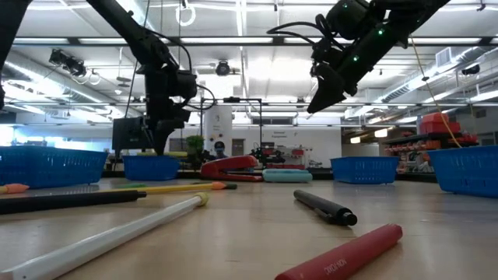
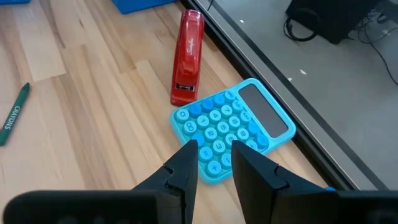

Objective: Sort crayons/erasers/pens/pencils in bins
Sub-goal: Put the yellow pen into the top left bin

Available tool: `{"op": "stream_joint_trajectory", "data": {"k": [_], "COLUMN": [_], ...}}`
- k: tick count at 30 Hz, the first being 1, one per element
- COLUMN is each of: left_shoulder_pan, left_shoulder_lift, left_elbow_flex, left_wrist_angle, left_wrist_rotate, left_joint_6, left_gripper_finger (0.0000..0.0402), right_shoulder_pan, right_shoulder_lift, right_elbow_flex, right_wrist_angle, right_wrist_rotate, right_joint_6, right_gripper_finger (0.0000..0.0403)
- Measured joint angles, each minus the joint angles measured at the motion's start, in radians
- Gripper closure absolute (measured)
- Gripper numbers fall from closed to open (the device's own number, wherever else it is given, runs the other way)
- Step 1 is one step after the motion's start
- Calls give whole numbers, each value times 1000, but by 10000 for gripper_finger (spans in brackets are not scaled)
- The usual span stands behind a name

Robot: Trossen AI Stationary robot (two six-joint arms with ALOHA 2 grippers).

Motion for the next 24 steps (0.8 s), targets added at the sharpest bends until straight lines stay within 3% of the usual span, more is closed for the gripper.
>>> {"op": "stream_joint_trajectory", "data": {"k": [14,24], "left_shoulder_pan": [-2,-2], "left_shoulder_lift": [-28,-45], "left_elbow_flex": [-71,-73], "left_wrist_angle": [38,41], "left_wrist_rotate": [0,-4], "left_joint_6": [-87,-116], "left_gripper_finger": [353,289], "right_shoulder_pan": [0,0], "right_shoulder_lift": [0,0], "right_elbow_flex": [0,-1], "right_wrist_angle": [0,-1], "right_wrist_rotate": [0,0], "right_joint_6": [0,8], "right_gripper_finger": [299,299]}}
